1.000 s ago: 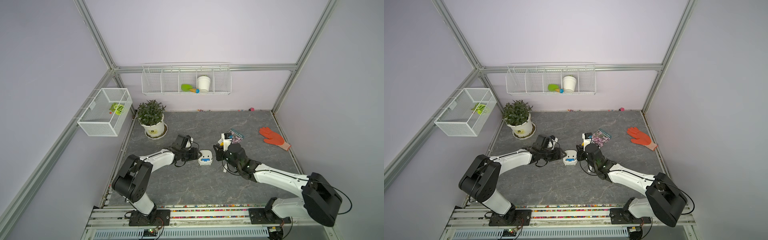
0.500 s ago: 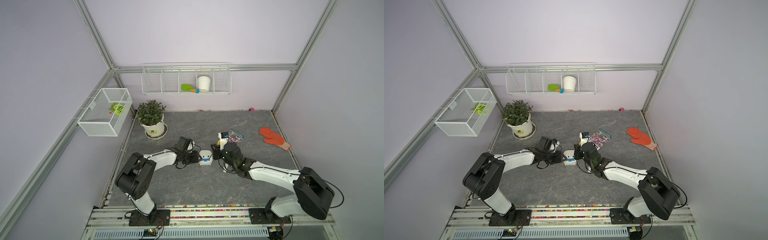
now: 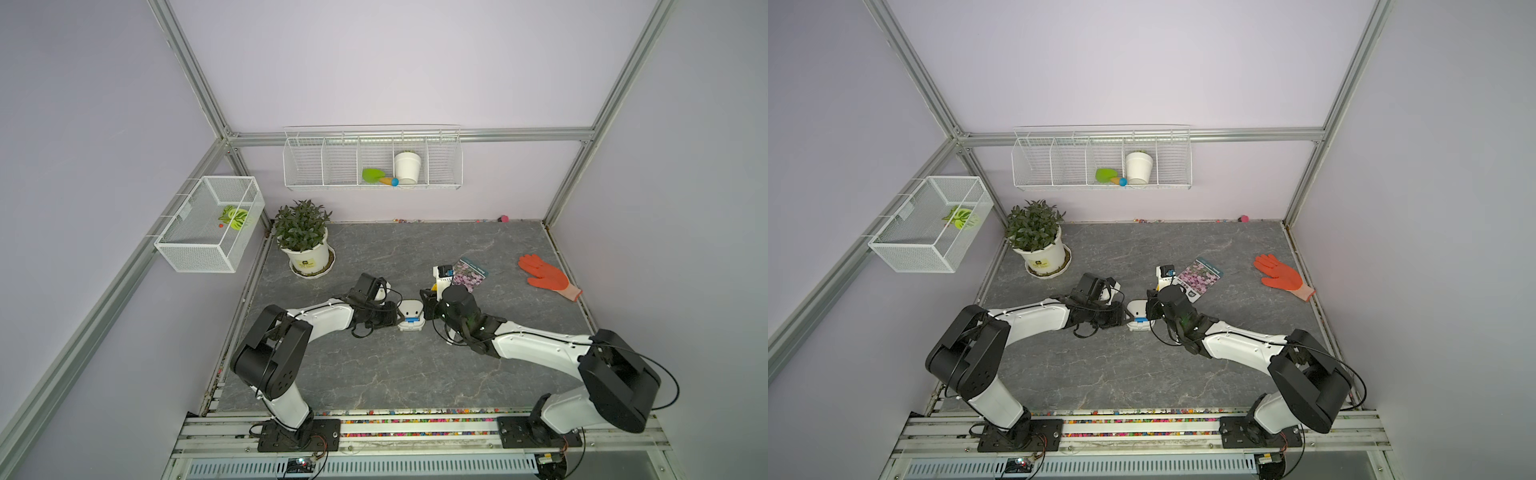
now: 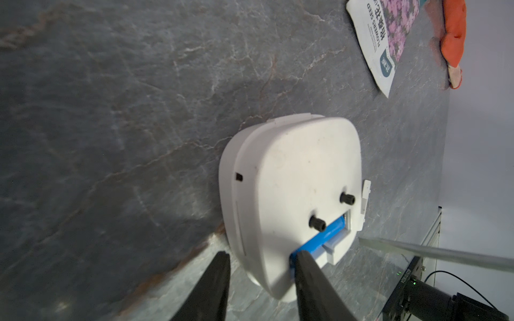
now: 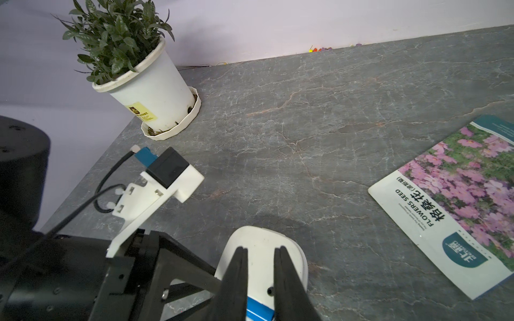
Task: Remove the battery from the alarm
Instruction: Release the battery from the alarm.
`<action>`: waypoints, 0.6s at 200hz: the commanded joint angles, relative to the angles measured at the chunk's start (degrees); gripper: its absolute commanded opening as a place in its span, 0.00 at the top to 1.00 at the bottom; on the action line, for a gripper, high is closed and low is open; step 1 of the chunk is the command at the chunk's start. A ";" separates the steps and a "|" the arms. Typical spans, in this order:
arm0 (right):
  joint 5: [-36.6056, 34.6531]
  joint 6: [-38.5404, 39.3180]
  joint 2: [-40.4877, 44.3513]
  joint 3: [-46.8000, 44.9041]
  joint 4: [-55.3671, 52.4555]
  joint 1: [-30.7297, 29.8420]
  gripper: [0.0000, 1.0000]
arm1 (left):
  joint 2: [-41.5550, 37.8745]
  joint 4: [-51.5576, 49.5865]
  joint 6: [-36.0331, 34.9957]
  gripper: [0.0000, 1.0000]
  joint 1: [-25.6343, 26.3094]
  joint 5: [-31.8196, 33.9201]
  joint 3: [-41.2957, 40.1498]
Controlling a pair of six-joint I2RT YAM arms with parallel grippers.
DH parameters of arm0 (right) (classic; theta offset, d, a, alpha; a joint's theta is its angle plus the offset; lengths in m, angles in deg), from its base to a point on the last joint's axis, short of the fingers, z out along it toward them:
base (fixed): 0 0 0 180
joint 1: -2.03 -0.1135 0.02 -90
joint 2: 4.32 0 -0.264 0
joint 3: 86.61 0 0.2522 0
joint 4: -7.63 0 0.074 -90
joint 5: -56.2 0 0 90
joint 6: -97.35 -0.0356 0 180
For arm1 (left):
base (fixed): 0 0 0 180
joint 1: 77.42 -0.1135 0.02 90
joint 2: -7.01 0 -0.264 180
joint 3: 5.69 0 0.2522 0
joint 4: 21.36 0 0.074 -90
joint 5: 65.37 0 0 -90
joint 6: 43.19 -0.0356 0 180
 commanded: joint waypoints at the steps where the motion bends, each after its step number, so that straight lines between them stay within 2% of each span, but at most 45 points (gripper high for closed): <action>1: -2.49 1.66 -1.02 1.31 -0.45 -0.67 1.00 | -0.55 -1.71 -0.67 0.58 0.23 1.16 0.05; 120: -7.15 4.55 -4.23 2.18 -2.58 -2.48 1.00 | -1.48 -1.61 -0.40 0.60 0.18 1.16 -0.87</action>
